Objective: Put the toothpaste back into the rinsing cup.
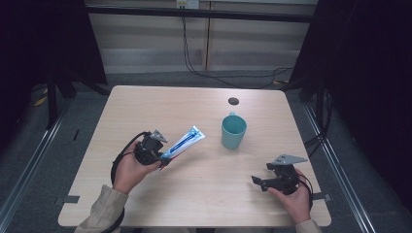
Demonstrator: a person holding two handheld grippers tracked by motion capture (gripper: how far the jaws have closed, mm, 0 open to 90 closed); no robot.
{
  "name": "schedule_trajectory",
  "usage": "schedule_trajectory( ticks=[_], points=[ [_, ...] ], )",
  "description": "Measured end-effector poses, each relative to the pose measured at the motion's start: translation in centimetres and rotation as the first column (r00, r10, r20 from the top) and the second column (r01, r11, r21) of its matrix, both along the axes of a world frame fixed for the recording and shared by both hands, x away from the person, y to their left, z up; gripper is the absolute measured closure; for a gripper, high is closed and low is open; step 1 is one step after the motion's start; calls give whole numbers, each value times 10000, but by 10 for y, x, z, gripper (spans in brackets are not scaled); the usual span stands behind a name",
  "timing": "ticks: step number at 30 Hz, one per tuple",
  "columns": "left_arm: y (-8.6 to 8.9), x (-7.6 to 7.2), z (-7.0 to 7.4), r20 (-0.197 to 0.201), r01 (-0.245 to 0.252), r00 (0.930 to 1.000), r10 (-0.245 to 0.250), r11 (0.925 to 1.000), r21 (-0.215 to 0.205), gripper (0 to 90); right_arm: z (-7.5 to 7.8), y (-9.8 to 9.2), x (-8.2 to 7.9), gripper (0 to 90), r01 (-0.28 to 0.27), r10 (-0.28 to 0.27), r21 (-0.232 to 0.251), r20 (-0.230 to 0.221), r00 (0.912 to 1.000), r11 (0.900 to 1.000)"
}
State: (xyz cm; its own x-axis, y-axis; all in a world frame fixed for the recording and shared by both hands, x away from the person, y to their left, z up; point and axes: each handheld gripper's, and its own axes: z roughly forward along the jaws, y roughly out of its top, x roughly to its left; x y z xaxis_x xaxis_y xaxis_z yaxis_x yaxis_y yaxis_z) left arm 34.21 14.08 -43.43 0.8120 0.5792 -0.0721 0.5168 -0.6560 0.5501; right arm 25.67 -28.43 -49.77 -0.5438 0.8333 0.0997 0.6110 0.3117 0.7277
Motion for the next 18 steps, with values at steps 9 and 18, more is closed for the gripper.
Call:
schedule_trajectory(
  ticks=[9,18],
  points=[
    [-3,0,1,82,22,10000,-20,9997,-259,730,17,20,11,170,-633,633,-130,18,9980,9979],
    [-5,0,4,223,-103,9997,117,9981,-609,730,26,30,21,177,-863,864,271,-21,9963,9959]
  ],
)
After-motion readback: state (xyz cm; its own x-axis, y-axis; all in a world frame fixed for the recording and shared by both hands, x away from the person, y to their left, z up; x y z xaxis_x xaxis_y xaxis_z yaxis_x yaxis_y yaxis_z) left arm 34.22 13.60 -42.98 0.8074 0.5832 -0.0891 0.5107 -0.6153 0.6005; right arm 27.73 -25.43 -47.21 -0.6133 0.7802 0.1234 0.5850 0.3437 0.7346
